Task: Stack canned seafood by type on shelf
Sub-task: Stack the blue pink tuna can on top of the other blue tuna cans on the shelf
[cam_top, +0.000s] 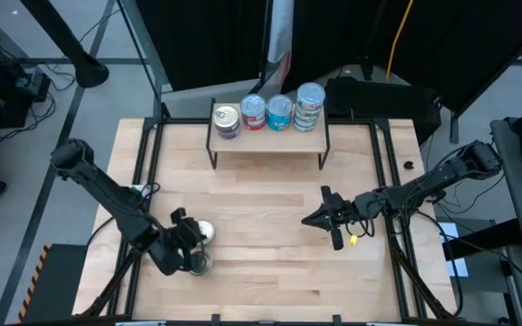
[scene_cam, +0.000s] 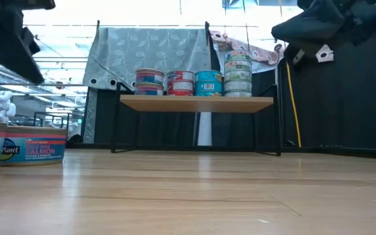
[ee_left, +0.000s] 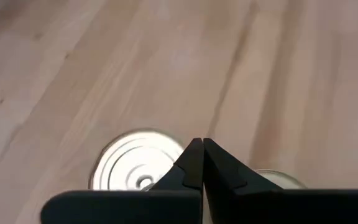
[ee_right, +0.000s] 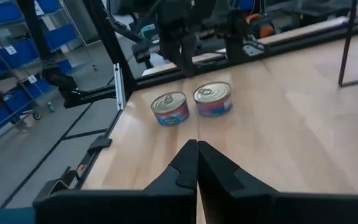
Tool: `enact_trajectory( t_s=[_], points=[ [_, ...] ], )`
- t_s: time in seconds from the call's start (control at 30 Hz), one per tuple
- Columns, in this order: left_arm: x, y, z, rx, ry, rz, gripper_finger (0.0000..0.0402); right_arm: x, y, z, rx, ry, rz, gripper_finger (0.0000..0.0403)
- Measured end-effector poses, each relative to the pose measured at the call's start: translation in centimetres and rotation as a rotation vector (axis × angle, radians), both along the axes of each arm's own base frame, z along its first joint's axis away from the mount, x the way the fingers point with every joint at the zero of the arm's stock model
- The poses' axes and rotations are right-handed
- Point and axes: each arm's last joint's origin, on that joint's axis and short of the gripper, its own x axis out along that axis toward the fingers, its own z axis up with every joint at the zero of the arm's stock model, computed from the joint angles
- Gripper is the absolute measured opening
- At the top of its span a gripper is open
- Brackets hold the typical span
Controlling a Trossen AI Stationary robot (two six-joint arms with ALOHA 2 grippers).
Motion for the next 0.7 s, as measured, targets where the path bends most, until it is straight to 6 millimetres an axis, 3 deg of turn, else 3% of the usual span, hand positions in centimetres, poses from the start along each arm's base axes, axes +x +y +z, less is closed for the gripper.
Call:
enact_trajectory(
  t_s=[0.13, 0.27, 0.4, 0.53, 0.7],
  points=[
    [0.0, -0.5, -1.2, 0.002, 0.033, 0.057, 0.0002, 0.2, 0.0, -0.1, -0.057, -0.014, -0.028, 0.0000],
    [-1.6, -1.4, -2.2, 0.019, 0.071, 0.125, 0.0001, 0.6, 0.0, -0.7, -0.091, -0.002, -0.065, 0.0000],
    [-3.6, -2.3, -2.6, 0.074, 0.004, 0.180, 0.0001, 1.2, 0.2, -1.5, -0.127, 0.013, -0.059, 0.0000],
    [-4.4, -2.6, -3.0, 0.125, -0.062, 0.191, 0.0001, 1.8, 0.4, -2.3, -0.160, 0.014, -0.052, 0.0000],
    [-4.8, -2.0, -5.8, 0.116, -0.037, 0.235, 0.0001, 2.4, 0.6, -2.8, -0.165, -0.019, -0.052, 0.0000]
  ],
)
